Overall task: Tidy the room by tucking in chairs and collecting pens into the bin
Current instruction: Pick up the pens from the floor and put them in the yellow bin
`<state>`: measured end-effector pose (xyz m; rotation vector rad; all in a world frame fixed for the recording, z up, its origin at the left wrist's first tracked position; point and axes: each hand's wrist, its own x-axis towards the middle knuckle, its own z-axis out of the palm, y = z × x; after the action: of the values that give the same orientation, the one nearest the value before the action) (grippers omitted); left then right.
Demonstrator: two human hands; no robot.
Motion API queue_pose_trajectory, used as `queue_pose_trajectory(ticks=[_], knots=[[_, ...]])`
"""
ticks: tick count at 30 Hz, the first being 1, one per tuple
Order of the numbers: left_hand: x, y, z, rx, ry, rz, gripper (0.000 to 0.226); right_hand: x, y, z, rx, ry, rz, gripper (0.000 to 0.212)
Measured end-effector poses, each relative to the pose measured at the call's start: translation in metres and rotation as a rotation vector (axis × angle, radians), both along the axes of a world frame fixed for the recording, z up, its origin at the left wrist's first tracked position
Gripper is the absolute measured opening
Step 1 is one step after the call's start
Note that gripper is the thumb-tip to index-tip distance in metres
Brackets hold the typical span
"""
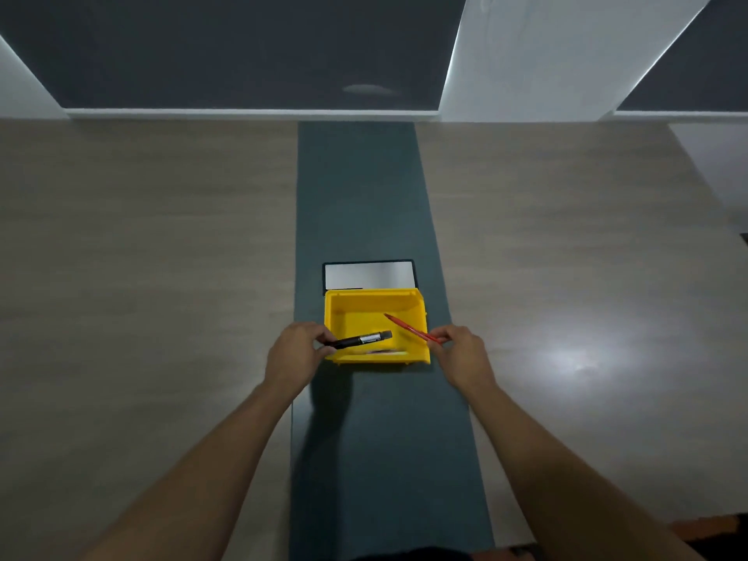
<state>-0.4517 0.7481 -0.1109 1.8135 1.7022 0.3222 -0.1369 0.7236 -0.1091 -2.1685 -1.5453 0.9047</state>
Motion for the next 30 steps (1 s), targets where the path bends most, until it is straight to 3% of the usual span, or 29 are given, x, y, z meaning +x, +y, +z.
queue_pose_trajectory(ticks=[18,22,30], knots=[[0.063,0.044,-0.044,-0.130,0.531,-0.253,0.022,-0.024,0.071,-0.073,-0.174,-0.087,0.334,0.025],[0.069,0.044,-0.042,-0.122,0.537,-0.236,0.023,-0.030,0.069,-0.073,-0.169,-0.061,0.330,0.030],[0.057,0.035,-0.016,-0.102,0.368,-0.238,0.048,-0.023,0.050,-0.049,-0.110,-0.047,0.259,0.033]])
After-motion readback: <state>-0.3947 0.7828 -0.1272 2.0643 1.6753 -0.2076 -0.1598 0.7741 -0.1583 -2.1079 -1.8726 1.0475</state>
